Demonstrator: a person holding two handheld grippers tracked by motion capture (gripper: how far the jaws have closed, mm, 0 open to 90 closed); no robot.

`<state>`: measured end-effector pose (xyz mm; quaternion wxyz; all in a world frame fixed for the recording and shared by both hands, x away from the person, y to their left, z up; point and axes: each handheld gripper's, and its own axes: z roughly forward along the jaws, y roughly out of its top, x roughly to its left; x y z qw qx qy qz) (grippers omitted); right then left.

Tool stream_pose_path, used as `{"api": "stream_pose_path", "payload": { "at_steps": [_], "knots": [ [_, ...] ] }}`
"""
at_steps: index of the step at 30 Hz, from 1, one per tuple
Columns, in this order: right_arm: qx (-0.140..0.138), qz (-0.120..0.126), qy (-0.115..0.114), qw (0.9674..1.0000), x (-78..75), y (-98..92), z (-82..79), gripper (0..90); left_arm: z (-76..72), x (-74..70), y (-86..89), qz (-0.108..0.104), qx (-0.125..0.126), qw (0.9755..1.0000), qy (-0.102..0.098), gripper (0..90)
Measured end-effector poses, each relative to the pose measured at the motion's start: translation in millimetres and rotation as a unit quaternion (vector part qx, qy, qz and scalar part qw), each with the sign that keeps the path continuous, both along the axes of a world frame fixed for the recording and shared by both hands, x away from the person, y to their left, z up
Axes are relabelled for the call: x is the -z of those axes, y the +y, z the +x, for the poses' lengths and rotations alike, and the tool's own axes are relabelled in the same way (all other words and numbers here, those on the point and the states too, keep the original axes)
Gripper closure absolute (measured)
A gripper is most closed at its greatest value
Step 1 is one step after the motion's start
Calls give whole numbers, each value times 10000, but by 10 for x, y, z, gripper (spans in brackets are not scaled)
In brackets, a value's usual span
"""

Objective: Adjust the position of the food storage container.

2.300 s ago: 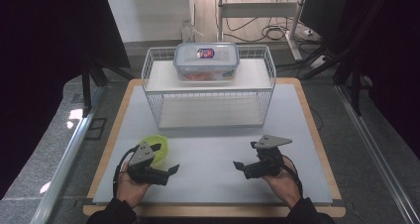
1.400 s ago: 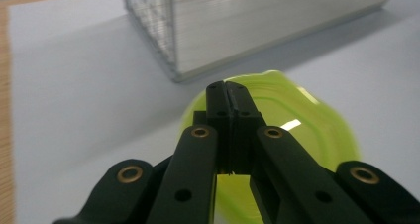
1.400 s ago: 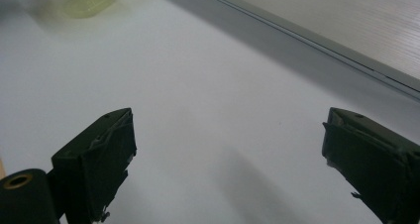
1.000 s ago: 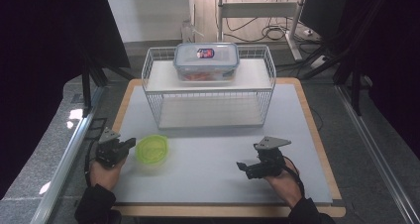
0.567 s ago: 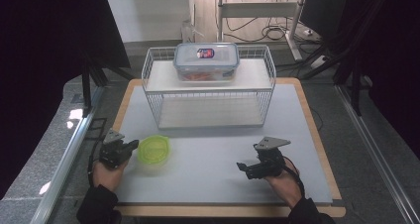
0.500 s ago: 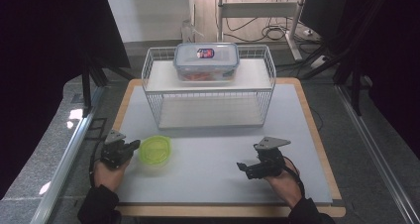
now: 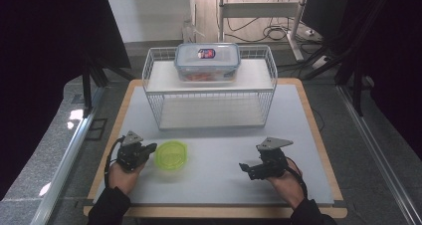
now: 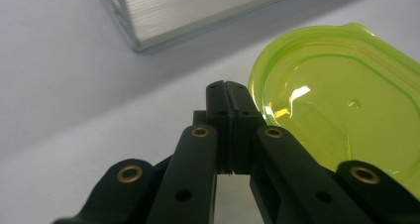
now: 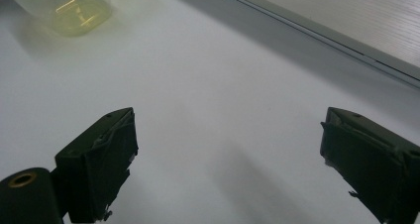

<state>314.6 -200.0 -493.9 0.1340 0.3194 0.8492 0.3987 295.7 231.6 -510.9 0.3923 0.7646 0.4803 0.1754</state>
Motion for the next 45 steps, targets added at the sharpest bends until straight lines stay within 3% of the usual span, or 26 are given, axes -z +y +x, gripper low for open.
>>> {"api": "stream_pose_path", "payload": {
  "at_steps": [8, 11, 17, 18, 24, 31, 38, 45],
  "knots": [
    [22, -5, 16, 10000, 2, -13, 2, 71, -9, -6, -199, -82, 301, 9995, 9, 899],
    [42, 0, -1, 10000, 2, -25, 2, 71, -19, -4, -192, -88, 307, 9995, 10, 899],
    [115, 8, -3, 9999, -3, -98, -28, 71, -127, 99, -85, 16, 338, 9991, 268, 899],
    [150, 25, 5, 9999, -7, -136, -38, 71, -156, 138, -103, -20, 488, 9981, 386, 899],
    [198, 39, -3, 9998, -10, -189, -68, 71, -168, 190, -278, 142, 832, 9950, 529, 899],
    [187, 20, 3, 9998, -1, -191, -75, 71, -153, 205, -408, 201, 1005, 9931, 563, 899],
    [170, -23, 28, 9998, 10, -174, -79, 71, -119, 207, -673, 340, 1382, 9881, 589, 898],
    [174, -17, 52, 9998, 14, -174, -79, 71, -100, 212, -883, 379, 1586, 9850, 564, 898]
  ]
}}
